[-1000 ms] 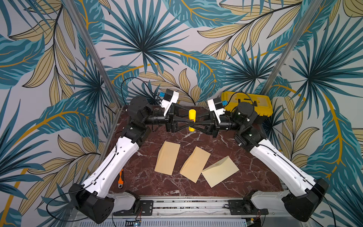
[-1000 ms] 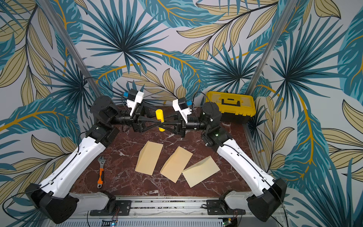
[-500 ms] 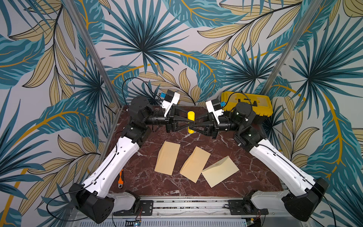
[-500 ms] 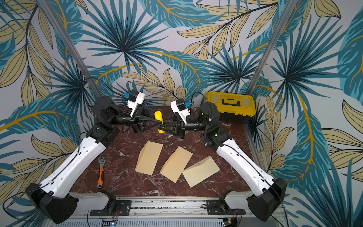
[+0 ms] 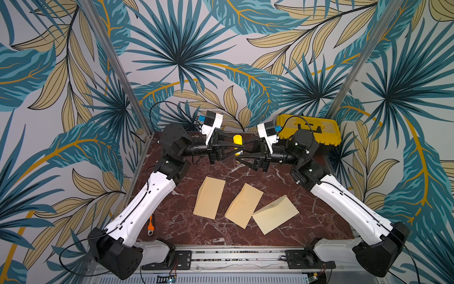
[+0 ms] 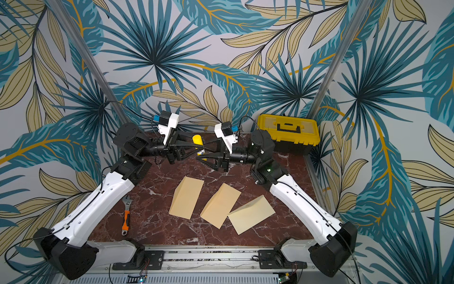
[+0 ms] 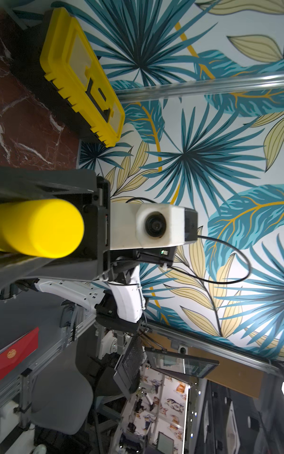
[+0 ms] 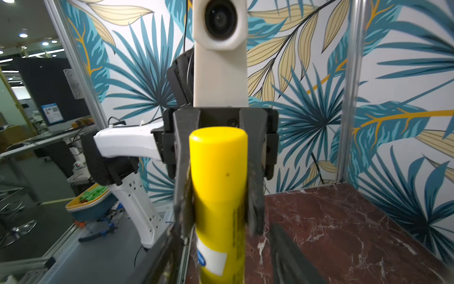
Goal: Seal the envelope with a glue stick
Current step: Pick up the glue stick from the center of the board.
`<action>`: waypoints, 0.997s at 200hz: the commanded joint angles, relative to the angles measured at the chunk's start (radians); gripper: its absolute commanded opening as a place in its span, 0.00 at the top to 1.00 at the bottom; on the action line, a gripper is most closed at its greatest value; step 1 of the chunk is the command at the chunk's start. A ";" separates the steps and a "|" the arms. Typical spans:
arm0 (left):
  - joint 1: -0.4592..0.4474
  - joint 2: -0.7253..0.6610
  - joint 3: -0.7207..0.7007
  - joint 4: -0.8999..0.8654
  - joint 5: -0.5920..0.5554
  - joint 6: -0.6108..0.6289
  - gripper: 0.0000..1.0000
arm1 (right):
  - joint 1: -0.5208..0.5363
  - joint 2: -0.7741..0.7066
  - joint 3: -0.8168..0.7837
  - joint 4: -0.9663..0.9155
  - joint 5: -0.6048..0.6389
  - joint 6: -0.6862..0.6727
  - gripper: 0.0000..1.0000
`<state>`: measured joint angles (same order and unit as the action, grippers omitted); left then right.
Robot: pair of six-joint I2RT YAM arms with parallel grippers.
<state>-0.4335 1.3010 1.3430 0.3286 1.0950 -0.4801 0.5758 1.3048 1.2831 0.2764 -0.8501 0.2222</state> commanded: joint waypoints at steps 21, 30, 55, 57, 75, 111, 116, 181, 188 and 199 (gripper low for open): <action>0.064 0.028 -0.041 0.559 -0.219 -0.389 0.74 | 0.005 0.050 -0.073 0.572 0.160 0.304 0.33; 0.070 0.042 -0.042 0.635 -0.270 -0.459 0.74 | 0.008 0.071 -0.070 0.656 0.189 0.343 0.33; 0.074 0.068 -0.022 0.730 -0.374 -0.552 0.73 | 0.014 0.146 -0.021 0.829 0.265 0.426 0.29; 0.073 0.069 -0.020 0.734 -0.379 -0.556 0.73 | 0.014 0.154 -0.013 0.838 0.267 0.436 0.29; 0.075 0.069 -0.002 0.747 -0.410 -0.570 0.73 | 0.017 0.239 0.075 0.930 0.273 0.524 0.29; 0.075 0.030 0.033 0.665 -0.429 -0.497 0.74 | 0.025 0.390 0.239 1.011 0.351 0.766 0.29; 0.074 0.023 0.036 0.652 -0.431 -0.482 0.74 | 0.028 0.408 0.258 1.018 0.362 0.798 0.29; 0.074 -0.029 0.078 0.525 -0.431 -0.353 0.74 | 0.101 0.527 0.418 1.058 0.378 1.022 0.29; 0.074 -0.032 0.083 0.511 -0.431 -0.342 0.74 | 0.109 0.525 0.420 1.054 0.373 1.025 0.29; 0.075 -0.039 0.088 0.497 -0.432 -0.327 0.74 | 0.121 0.520 0.418 1.047 0.367 1.024 0.29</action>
<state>-0.3626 1.2865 1.3960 0.8814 0.6701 -0.8684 0.6720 1.8313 1.6768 1.2690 -0.4847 1.1763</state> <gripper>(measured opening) 0.288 0.707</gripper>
